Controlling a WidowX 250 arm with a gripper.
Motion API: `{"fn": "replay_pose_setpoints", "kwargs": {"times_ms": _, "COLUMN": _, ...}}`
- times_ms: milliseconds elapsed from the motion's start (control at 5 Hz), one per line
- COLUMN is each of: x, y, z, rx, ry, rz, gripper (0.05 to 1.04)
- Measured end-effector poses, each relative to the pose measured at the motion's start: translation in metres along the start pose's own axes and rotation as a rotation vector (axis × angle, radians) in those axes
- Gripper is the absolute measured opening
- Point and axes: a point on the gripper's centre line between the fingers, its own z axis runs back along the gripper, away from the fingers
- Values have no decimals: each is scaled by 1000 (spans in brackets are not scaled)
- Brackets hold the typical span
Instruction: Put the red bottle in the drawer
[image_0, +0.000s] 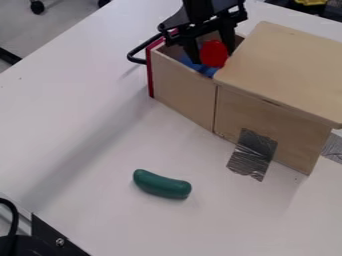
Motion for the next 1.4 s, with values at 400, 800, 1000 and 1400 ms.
{"fn": "replay_pose_setpoints", "kwargs": {"times_ms": 400, "x": 12, "y": 7, "z": 1, "rx": 28, "ry": -53, "rz": -14, "gripper": 628}}
{"fn": "replay_pose_setpoints", "kwargs": {"times_ms": 800, "x": 36, "y": 13, "z": -9, "rx": 46, "ry": -99, "rz": -4, "gripper": 628}}
{"fn": "replay_pose_setpoints", "kwargs": {"times_ms": 1000, "x": 41, "y": 16, "z": -15, "rx": 55, "ry": -126, "rz": 5, "gripper": 689}}
{"fn": "replay_pose_setpoints", "kwargs": {"times_ms": 1400, "x": 38, "y": 22, "z": -21, "rx": 60, "ry": -83, "rz": 55, "gripper": 999}}
